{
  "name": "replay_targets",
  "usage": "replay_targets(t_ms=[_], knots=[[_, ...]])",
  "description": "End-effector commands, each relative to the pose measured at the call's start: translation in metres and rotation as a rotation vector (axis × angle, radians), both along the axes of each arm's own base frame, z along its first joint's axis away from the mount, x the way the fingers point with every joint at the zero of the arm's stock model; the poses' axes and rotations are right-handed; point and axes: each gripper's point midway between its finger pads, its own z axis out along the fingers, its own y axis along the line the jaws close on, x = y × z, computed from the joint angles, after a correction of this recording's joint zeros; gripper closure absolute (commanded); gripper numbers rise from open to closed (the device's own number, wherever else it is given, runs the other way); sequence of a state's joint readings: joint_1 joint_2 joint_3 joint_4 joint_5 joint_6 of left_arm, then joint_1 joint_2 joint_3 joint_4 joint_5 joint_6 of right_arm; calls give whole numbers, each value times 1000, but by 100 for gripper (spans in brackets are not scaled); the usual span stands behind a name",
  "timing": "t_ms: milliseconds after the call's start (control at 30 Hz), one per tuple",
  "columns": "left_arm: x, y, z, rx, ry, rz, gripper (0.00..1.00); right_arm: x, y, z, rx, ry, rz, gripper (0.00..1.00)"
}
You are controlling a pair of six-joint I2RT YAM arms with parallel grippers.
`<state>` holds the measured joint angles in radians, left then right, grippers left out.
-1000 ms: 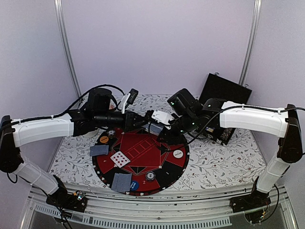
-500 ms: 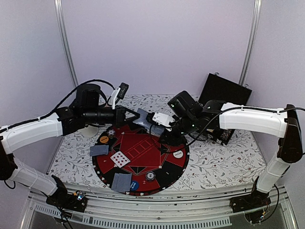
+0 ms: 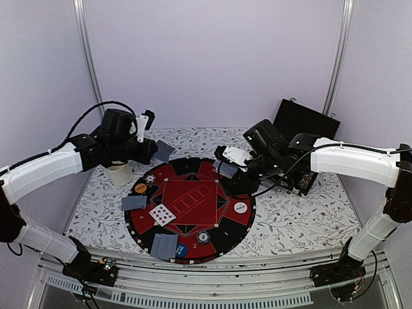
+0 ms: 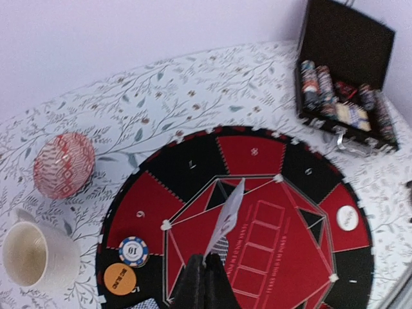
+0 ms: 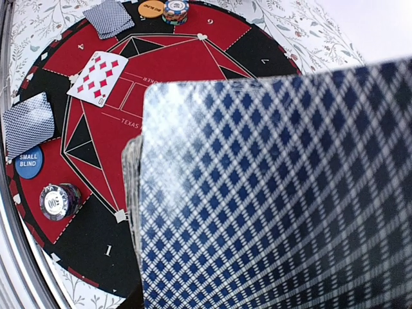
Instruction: Distribute texas hold em gaming equipment
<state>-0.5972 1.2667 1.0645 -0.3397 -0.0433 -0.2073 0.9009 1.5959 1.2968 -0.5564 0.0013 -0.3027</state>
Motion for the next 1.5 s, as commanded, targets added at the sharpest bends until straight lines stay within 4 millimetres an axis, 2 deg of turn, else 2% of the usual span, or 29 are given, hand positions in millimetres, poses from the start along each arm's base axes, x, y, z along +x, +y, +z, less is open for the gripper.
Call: replay_targets(t_ms=[0, 67, 133, 267, 400, 533, 667, 733, 867, 1167, 1467], knots=[[10, 6, -53, 304, 38, 86, 100, 1, -7, 16, 30, -29, -24, 60], [9, -13, -75, 420, 38, 57, 100, 0, -7, 17, 32, -26, -21, 60], [7, -22, -93, 558, 18, 59, 100, 0, -9, 17, 29, -25, -25, 60], [0, -28, -128, 792, 25, 73, 100, -1, -10, 17, 31, -24, -28, 60], [-18, -38, -162, 963, 34, 31, 100, -1, -10, 19, 34, -26, -28, 60], [-37, -48, -190, 1048, 55, -24, 100, -1, -9, 19, 36, -25, -23, 60], [-50, -59, -205, 1018, 99, -88, 100, -1, -8, 19, 37, -26, -20, 60], [-55, -60, -223, 1022, 137, -118, 100, -2, -9, 19, 36, -25, -20, 60], [-63, -68, -231, 959, 175, -161, 100, -2, -10, 19, 37, -26, -21, 60], [-74, -70, -242, 925, 229, -199, 100, -3, -9, 18, 37, -23, -19, 60], [-80, -75, -244, 895, 268, -221, 100, -3, -9, 18, 36, -21, -18, 60]])
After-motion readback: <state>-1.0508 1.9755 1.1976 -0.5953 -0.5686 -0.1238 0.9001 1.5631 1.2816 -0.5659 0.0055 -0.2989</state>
